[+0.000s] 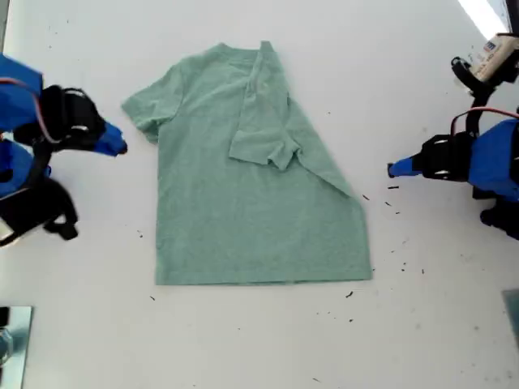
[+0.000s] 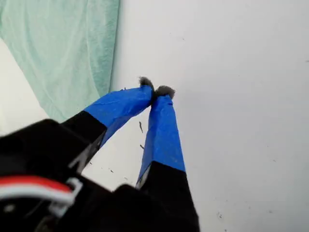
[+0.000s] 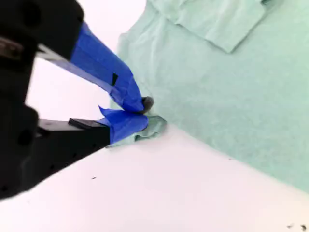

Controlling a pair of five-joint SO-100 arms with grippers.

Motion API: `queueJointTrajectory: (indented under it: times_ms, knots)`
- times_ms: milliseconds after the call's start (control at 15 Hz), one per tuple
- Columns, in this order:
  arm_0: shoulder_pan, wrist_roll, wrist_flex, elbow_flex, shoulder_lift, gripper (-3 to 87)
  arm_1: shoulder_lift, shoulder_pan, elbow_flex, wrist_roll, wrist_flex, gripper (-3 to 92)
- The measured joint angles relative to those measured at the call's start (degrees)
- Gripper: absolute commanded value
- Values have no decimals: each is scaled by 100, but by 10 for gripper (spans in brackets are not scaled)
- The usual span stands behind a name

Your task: Fold t shirt

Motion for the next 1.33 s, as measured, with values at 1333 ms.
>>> queueJointTrajectory:
  times_ms: [1333]
  knots:
    - [-2777, 2435, -2663, 1688, -2364, 223, 0, -123, 0, -70, 0, 25]
